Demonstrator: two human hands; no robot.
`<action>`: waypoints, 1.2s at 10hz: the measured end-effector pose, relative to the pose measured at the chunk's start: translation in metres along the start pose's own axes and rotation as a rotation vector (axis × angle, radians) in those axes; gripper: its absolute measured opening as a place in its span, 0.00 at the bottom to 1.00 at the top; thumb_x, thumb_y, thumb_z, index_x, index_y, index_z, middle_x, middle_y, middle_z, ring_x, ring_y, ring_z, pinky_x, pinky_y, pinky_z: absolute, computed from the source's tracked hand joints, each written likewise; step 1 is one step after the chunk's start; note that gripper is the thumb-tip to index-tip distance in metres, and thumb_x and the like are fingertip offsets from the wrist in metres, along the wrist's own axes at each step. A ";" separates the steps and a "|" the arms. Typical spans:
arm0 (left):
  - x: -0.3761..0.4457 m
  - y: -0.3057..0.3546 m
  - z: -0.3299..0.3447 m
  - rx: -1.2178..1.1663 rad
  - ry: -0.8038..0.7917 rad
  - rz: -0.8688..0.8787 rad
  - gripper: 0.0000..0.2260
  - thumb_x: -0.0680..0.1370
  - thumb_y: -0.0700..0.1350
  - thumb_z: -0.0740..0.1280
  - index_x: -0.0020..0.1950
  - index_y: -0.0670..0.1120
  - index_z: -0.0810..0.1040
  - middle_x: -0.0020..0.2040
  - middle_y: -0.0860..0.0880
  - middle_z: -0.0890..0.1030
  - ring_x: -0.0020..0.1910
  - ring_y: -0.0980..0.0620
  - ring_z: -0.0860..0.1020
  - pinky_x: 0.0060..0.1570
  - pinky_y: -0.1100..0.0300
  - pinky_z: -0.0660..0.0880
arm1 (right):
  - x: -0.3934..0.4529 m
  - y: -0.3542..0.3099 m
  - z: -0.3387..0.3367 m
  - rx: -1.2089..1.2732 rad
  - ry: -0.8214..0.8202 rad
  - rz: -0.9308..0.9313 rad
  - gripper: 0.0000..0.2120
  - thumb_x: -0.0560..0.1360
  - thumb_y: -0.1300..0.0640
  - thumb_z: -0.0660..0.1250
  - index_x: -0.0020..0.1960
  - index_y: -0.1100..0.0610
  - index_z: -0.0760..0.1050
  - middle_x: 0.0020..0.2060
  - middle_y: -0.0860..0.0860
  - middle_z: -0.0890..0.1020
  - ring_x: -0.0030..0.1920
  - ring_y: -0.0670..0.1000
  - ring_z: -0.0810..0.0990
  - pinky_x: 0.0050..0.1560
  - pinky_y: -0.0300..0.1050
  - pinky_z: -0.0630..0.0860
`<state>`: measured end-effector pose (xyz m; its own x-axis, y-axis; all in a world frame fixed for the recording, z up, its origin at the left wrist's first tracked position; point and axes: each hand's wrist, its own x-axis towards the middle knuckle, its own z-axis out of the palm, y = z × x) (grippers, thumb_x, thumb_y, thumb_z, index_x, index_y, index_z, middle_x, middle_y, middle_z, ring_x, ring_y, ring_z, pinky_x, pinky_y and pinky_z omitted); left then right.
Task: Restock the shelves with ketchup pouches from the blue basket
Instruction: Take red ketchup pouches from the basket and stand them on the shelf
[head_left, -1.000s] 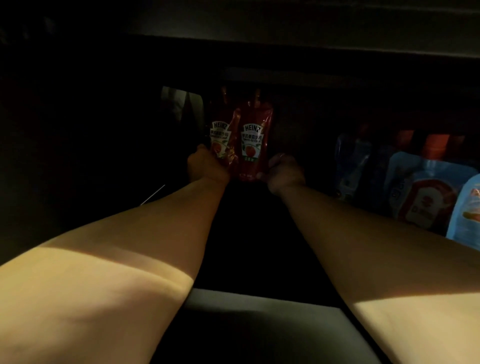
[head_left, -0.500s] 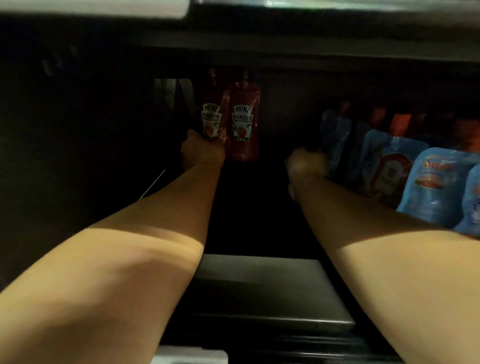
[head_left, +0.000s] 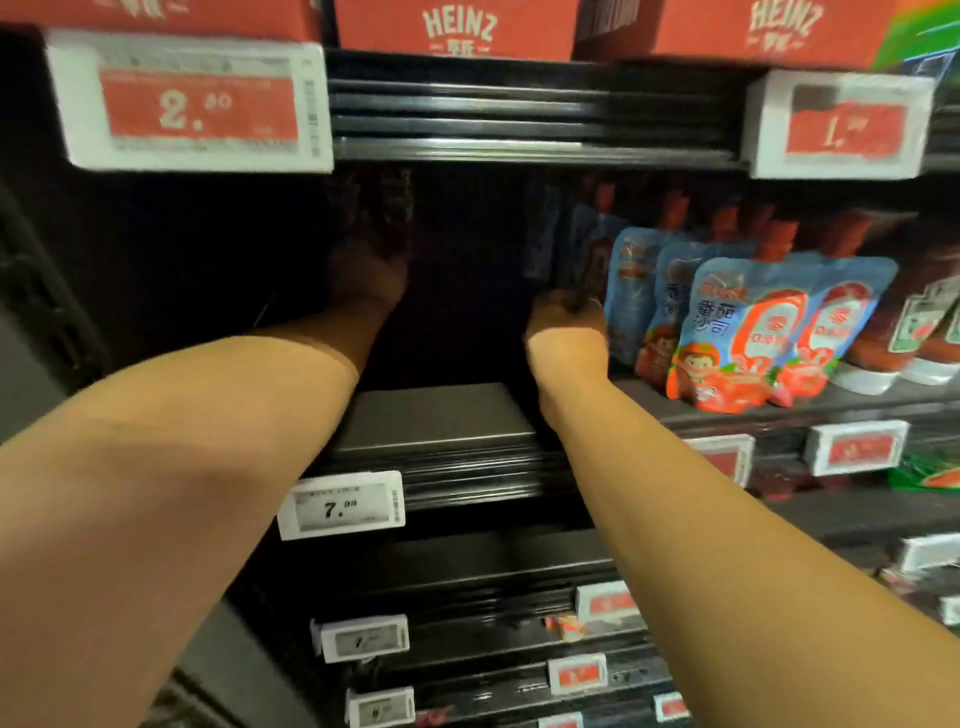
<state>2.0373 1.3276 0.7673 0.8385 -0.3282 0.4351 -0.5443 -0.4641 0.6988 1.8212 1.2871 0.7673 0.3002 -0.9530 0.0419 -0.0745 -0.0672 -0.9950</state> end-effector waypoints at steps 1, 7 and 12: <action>-0.020 -0.008 -0.014 -0.071 -0.128 -0.024 0.08 0.79 0.42 0.67 0.55 0.43 0.83 0.59 0.41 0.82 0.61 0.41 0.78 0.61 0.56 0.72 | -0.023 -0.004 -0.025 -0.002 -0.077 0.018 0.06 0.78 0.56 0.60 0.53 0.55 0.72 0.38 0.47 0.73 0.39 0.50 0.74 0.37 0.43 0.71; -0.343 0.034 -0.130 -0.362 -0.156 0.166 0.09 0.76 0.41 0.72 0.50 0.55 0.80 0.46 0.56 0.84 0.48 0.54 0.83 0.54 0.64 0.78 | -0.064 0.111 -0.248 0.089 -0.789 -0.151 0.05 0.72 0.58 0.71 0.46 0.50 0.80 0.33 0.47 0.79 0.39 0.46 0.83 0.40 0.39 0.80; -0.663 -0.171 0.010 0.156 -0.935 -1.063 0.05 0.76 0.37 0.69 0.52 0.42 0.80 0.48 0.37 0.85 0.50 0.38 0.84 0.42 0.55 0.74 | -0.148 0.454 -0.360 -0.499 -0.713 0.941 0.05 0.76 0.65 0.70 0.51 0.59 0.79 0.39 0.54 0.82 0.39 0.54 0.79 0.44 0.53 0.77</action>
<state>1.5742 1.6169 0.3535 0.5505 -0.1565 -0.8200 0.2738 -0.8941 0.3544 1.4011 1.2911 0.3425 0.3672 -0.3350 -0.8677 -0.8350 0.2924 -0.4662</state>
